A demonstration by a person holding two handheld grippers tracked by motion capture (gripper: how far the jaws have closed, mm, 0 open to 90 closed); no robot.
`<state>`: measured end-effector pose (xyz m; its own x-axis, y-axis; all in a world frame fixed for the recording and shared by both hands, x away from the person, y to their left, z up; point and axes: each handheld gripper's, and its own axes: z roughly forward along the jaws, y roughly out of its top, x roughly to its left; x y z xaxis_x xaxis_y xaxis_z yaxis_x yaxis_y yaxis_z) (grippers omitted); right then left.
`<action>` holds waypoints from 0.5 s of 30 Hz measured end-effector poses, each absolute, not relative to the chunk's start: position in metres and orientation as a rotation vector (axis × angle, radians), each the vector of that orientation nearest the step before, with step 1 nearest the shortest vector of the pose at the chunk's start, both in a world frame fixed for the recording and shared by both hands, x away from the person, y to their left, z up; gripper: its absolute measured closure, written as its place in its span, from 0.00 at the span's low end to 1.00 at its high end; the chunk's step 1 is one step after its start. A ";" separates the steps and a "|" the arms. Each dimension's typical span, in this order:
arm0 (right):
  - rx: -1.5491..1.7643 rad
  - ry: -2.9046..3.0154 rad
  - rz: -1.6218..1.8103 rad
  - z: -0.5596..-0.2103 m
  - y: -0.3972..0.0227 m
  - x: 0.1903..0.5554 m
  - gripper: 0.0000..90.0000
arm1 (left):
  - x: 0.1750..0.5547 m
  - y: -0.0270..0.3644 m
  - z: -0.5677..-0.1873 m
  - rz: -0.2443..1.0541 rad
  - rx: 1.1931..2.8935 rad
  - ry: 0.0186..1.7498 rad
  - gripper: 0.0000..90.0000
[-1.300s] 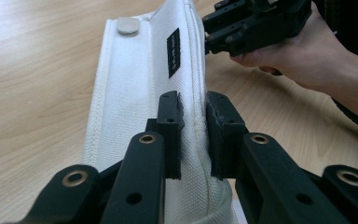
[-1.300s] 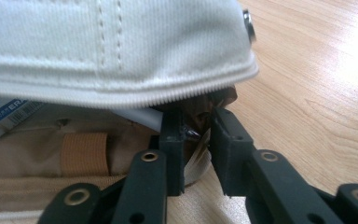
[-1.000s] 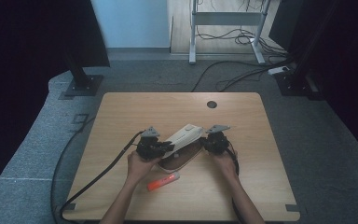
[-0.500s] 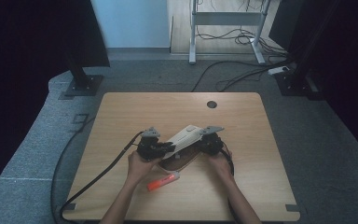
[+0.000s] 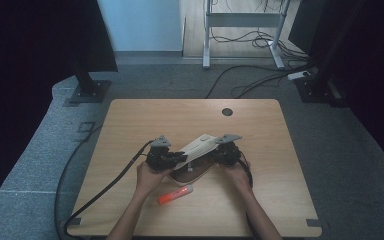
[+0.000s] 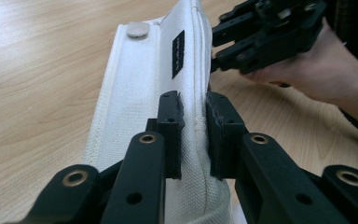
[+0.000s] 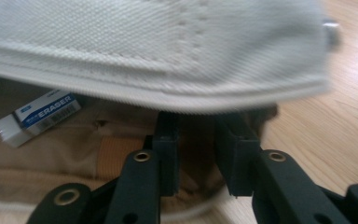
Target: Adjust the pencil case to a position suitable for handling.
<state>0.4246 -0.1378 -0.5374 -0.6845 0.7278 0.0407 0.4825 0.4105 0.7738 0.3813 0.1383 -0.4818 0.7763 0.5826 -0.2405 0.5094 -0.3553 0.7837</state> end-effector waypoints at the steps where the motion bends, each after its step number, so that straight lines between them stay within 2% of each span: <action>1: 1.055 2.364 1.156 -0.536 -0.141 0.424 0.75 | 0.381 0.138 -0.482 0.099 2.021 0.818 0.85; 15: 1.022 2.379 1.174 -0.525 -0.160 0.398 0.58 | 0.382 0.139 -0.482 0.116 2.018 0.828 0.85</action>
<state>0.3983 -0.1605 -0.5245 -0.7029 0.7099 0.0441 0.4667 0.4135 0.7818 0.3821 0.1386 -0.4820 0.7692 0.5953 -0.2323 0.5083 -0.3498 0.7869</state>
